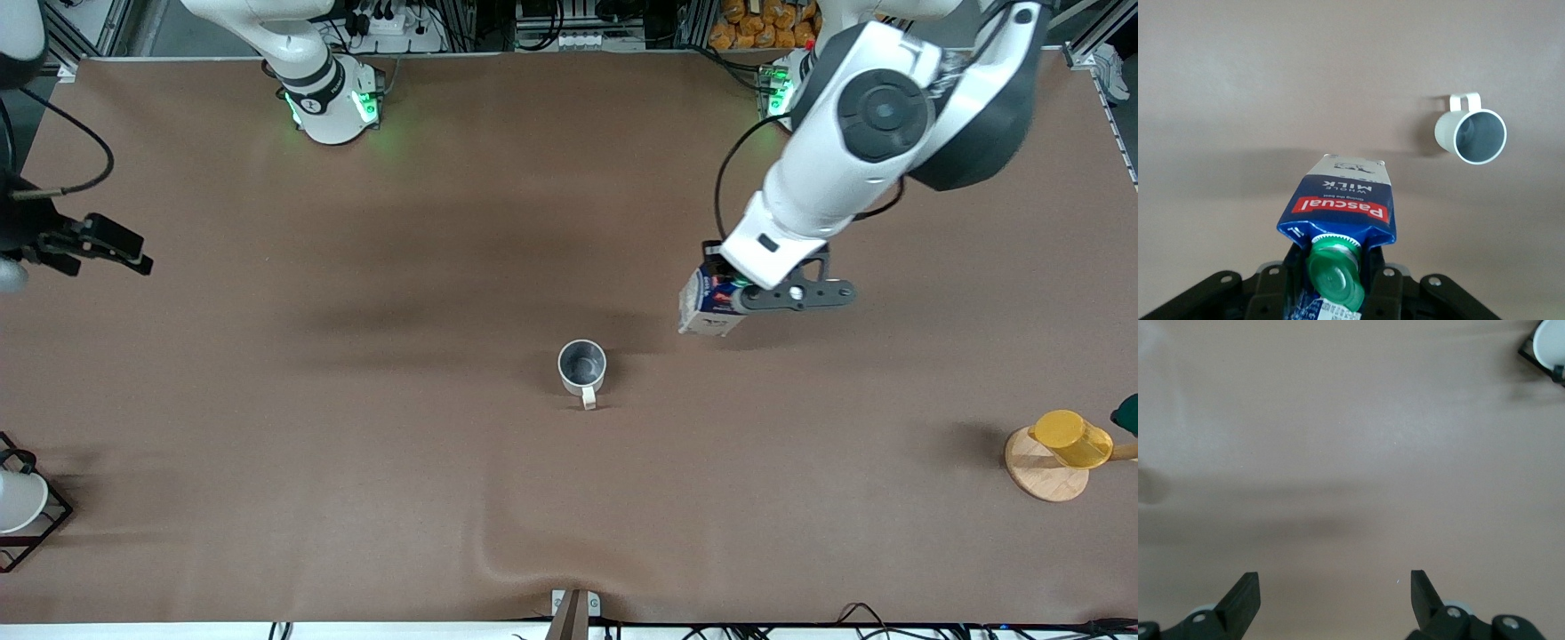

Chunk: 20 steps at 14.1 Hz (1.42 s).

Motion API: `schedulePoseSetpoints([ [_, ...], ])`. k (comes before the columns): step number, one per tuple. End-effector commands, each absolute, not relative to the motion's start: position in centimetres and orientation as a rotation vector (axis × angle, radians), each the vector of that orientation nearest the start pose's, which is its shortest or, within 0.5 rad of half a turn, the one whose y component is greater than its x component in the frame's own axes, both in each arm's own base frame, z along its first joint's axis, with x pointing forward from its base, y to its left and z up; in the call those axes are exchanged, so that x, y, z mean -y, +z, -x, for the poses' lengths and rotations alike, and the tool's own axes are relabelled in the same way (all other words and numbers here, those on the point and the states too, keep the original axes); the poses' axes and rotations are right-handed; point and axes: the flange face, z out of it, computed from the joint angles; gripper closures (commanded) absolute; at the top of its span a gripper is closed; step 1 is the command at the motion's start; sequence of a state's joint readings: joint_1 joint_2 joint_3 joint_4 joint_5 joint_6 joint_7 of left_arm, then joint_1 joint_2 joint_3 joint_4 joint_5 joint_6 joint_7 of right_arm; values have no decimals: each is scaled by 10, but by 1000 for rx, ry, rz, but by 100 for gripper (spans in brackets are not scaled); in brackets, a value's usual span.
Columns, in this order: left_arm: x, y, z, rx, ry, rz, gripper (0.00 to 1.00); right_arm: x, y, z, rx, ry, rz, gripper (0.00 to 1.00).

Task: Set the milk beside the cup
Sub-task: 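Carry the milk carton beside the white mug with the left gripper and lower it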

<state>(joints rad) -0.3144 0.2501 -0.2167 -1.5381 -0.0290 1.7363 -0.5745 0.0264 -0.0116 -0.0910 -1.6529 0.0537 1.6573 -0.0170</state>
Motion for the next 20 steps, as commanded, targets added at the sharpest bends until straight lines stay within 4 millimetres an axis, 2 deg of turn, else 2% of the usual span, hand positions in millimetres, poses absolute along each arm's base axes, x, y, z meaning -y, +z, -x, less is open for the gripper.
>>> schedulePoseSetpoints([
  [1, 335, 493, -547, 97, 186, 3167, 88, 32, 608, -542, -154, -20, 3087, 0],
  [2, 349, 482, -541, 83, 206, 3156, 88, 24, 611, -543, -130, -29, 3092, 0],
  [3, 372, 470, -528, 52, 233, 3140, 88, 21, 610, -545, -123, -27, 3096, 0],
  [6, 394, 450, -516, 110, 214, 3071, 88, 16, 610, -547, -107, -43, 3098, 0],
  [8, 400, 439, -515, 106, 235, 3065, 88, 16, 608, -549, -104, -41, 3098, 0],
  [9, 407, 431, -513, 95, 253, 3063, 88, 17, 610, -550, -107, -53, 3099, 0],
  [10, 422, 428, -506, 68, 247, 3067, 88, 14, 612, -550, -100, -57, 3099, 0],
  [13, 441, 418, -514, 150, 190, 3116, 88, 14, 612, -550, -83, -55, 3098, 0],
  [16, 472, 403, -508, 199, 172, 3136, 89, 12, 621, -553, -74, -112, 3096, 0],
  [18, 485, 393, -509, 225, 157, 3151, 89, 5, 618, -547, -58, -48, 3099, 0],
  [20, 495, 384, -510, 246, 136, 3170, 89, 8, 615, -549, -65, -38, 3097, 0],
])
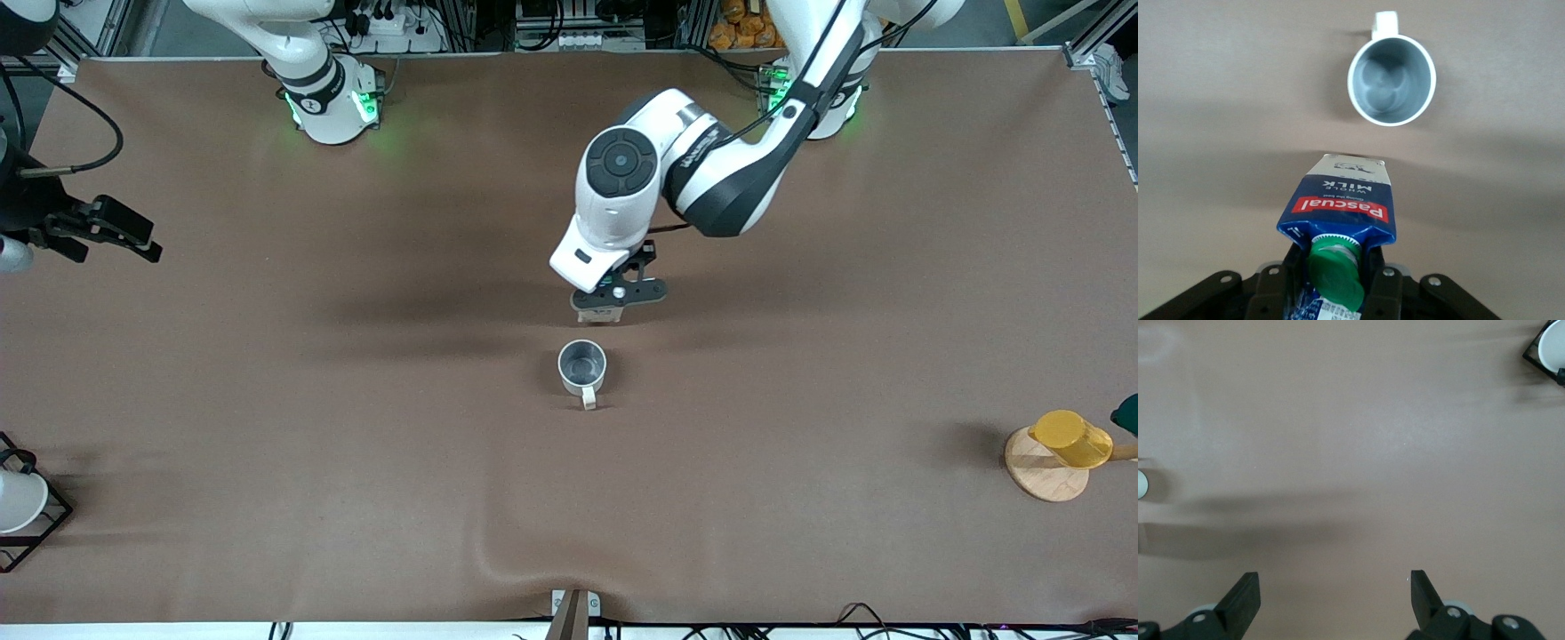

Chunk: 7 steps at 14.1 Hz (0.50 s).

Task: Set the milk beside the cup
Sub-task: 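Carry the milk carton beside the white mug with the left gripper and lower it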

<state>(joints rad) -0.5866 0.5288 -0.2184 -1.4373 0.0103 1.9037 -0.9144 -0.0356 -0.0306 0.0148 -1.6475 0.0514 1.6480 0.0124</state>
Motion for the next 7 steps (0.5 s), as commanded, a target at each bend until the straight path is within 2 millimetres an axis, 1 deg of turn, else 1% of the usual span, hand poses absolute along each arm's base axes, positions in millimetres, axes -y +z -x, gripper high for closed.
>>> schedulePoseSetpoints([
  [1, 498, 378, -511, 244, 127, 3176, 89, 9, 613, -549, -72, -26, 3095, 0],
  [2, 499, 377, -513, 249, 115, 3185, 89, 9, 610, -551, -75, -15, 3092, 0],
  [5, 502, 363, -514, 226, 110, 3179, 88, 8, 611, -552, -70, -29, 3092, 0],
  [7, 502, 360, -514, 206, 96, 3172, 88, 12, 613, -551, -82, -27, 3094, 0],
])
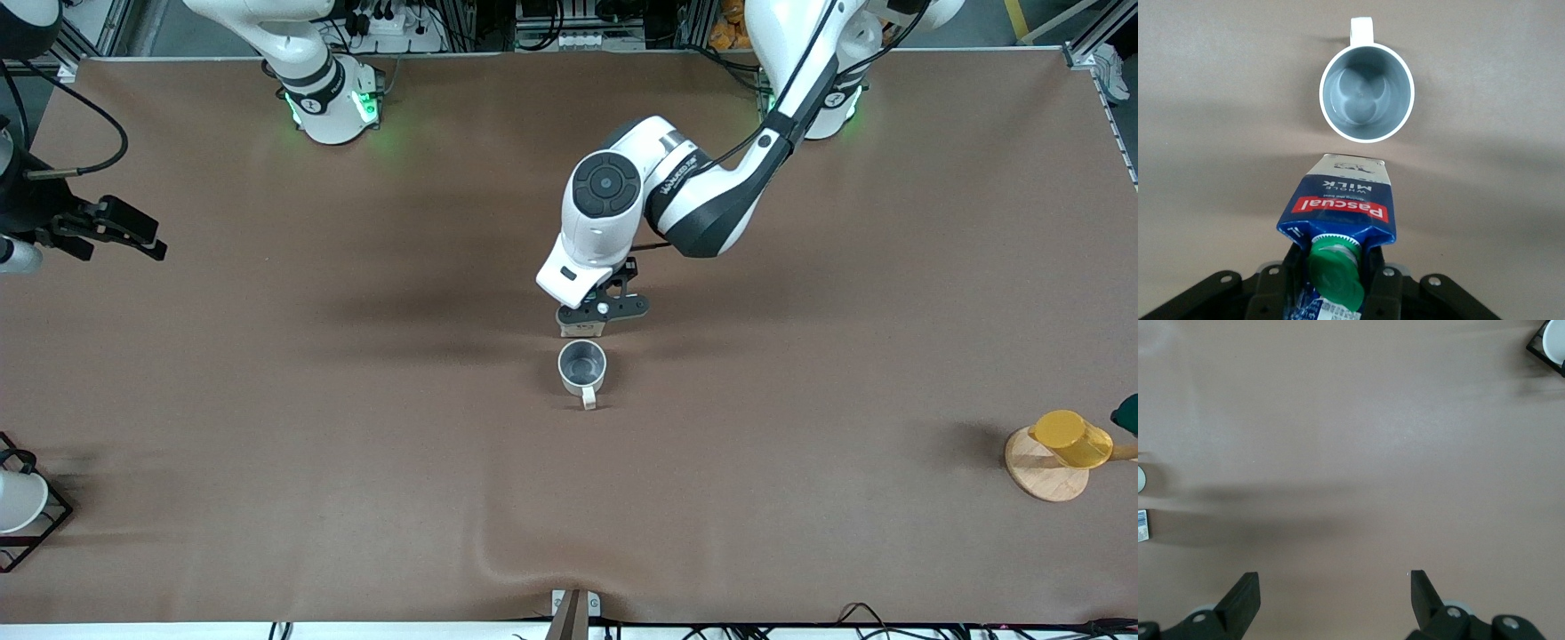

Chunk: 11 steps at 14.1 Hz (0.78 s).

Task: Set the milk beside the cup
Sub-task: 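Carry the milk carton beside the white mug with the left gripper and lower it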

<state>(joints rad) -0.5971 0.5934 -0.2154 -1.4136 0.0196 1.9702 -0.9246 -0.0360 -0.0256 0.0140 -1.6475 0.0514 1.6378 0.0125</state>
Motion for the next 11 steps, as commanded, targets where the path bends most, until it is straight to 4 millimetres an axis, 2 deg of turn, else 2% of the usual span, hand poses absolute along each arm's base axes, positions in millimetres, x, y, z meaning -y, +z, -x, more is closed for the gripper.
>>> schedulePoseSetpoints([
  [1, 503, 360, -514, 195, 86, 3168, 88, 13, 613, -551, -82, -24, 3092, 0],
  [3, 502, 360, -514, 162, 59, 3157, 88, 11, 613, -552, -97, -38, 3084, 0],
  [4, 502, 358, -514, 146, 60, 3155, 84, 11, 613, -552, -99, -38, 3084, 0],
  [5, 506, 354, -510, 137, 68, 3151, 53, 12, 614, -551, -101, -36, 3084, 0],
  [6, 511, 352, -506, 123, 68, 3147, 10, 12, 614, -551, -99, -29, 3088, 0],
  [7, 510, 357, -506, 126, 61, 3153, 0, 13, 617, -550, -91, -33, 3101, 0],
  [10, 505, 381, -510, 131, -3, 3162, 0, 26, 623, -543, -120, 24, 3132, 0],
  [11, 501, 400, -512, 143, -36, 3177, 0, 34, 623, -540, -151, 45, 3129, 0],
])
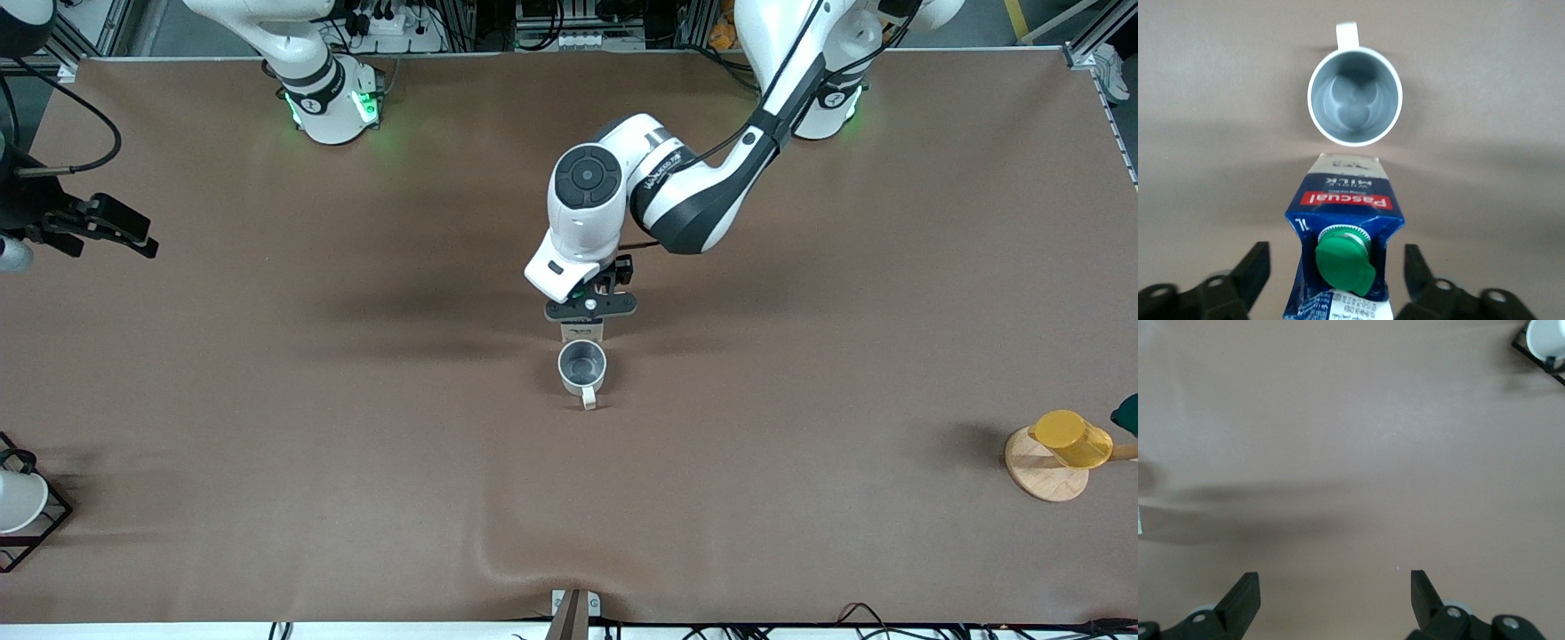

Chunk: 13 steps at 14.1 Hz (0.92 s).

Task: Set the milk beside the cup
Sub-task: 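Open the left gripper to release the milk carton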

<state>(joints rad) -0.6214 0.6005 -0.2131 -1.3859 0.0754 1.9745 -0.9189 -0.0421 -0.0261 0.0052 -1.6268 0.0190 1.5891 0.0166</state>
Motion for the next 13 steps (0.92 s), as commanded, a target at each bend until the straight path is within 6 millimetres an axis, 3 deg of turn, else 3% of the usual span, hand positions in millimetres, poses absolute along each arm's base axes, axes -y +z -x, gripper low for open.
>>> schedulePoseSetpoints([
  [1, 493, 416, -515, 162, -57, 3182, 0, 45, 625, -538, -184, 60, 3126, 0],
  [2, 479, 445, -522, 200, -94, 3200, 0, 51, 626, -534, -187, 88, 3127, 0],
  [4, 429, 486, -544, 315, -121, 3184, 0, 53, 627, -532, -177, 108, 3160, 0],
  [6, 383, 535, -554, 365, -192, 3169, 0, 52, 627, -532, -188, 114, 3168, 0],
  [12, 220, 589, -593, 88, -129, 3117, 0, 47, 619, -533, -186, 161, 3150, 0],
  [13, 202, 597, -593, 57, -133, 3113, 0, 44, 619, -534, -176, 158, 3151, 0],
])
